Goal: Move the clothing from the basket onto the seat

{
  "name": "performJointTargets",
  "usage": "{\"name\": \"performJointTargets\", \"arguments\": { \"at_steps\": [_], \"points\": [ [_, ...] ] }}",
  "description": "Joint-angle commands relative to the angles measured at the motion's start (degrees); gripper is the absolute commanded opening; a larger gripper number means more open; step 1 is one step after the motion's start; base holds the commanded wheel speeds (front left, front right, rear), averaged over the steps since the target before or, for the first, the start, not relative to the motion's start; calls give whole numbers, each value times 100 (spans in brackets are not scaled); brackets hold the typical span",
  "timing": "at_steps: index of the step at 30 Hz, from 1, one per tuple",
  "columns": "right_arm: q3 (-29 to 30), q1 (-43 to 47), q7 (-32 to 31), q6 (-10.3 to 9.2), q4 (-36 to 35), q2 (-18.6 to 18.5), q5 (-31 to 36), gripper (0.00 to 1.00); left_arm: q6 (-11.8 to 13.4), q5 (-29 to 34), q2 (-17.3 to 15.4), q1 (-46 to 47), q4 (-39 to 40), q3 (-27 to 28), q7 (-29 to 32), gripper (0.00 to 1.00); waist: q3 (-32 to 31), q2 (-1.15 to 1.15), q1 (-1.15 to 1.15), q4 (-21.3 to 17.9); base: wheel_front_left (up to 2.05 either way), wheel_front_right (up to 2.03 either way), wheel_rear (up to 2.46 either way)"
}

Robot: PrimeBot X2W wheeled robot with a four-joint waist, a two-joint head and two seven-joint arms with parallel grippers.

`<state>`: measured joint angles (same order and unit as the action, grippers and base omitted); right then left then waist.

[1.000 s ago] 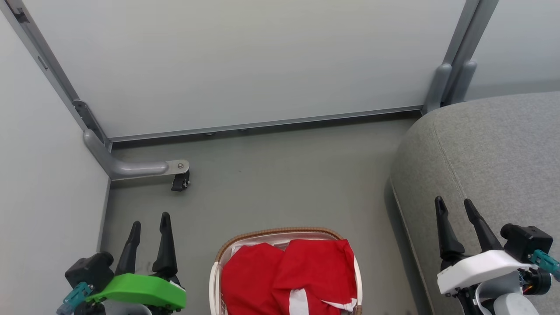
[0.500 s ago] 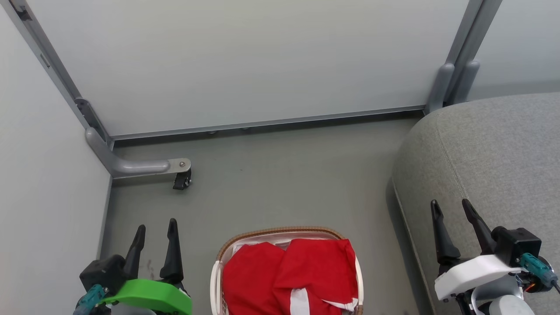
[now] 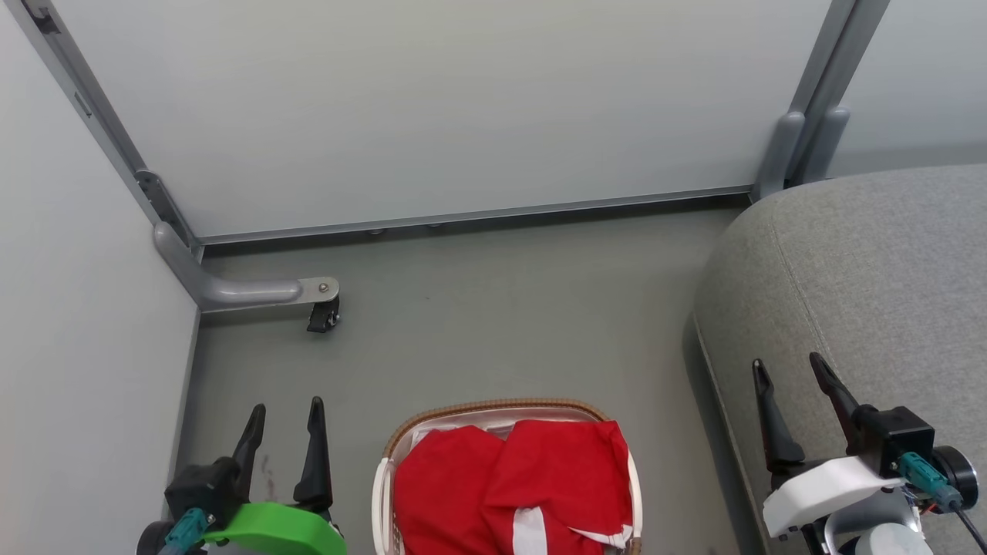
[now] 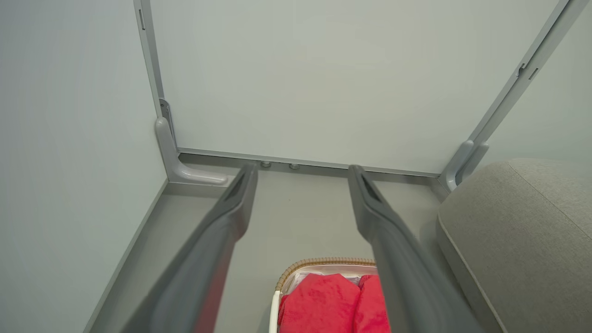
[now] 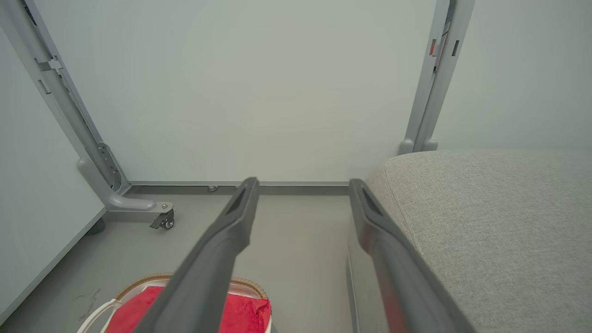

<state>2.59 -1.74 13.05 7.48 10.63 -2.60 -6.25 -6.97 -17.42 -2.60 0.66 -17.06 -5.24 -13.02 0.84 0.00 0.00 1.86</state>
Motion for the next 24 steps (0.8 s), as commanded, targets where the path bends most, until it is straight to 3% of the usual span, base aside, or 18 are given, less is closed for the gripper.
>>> {"name": "performJointTargets", "arguments": {
  "at_steps": [1, 24],
  "points": [
    [9, 59, 48, 2, -1, -36, 148, 100, 21, 124, -42, -44, -7, -6, -49, 100, 0, 0, 0, 3, 0, 0, 0],
    [-19, 119, 224, 1, -41, -44, 828, 100, 7, 699, -45, -65, -232, -101, -223, 100, 23, 0, 0, 27, 0, 0, 0]
  ]
}}
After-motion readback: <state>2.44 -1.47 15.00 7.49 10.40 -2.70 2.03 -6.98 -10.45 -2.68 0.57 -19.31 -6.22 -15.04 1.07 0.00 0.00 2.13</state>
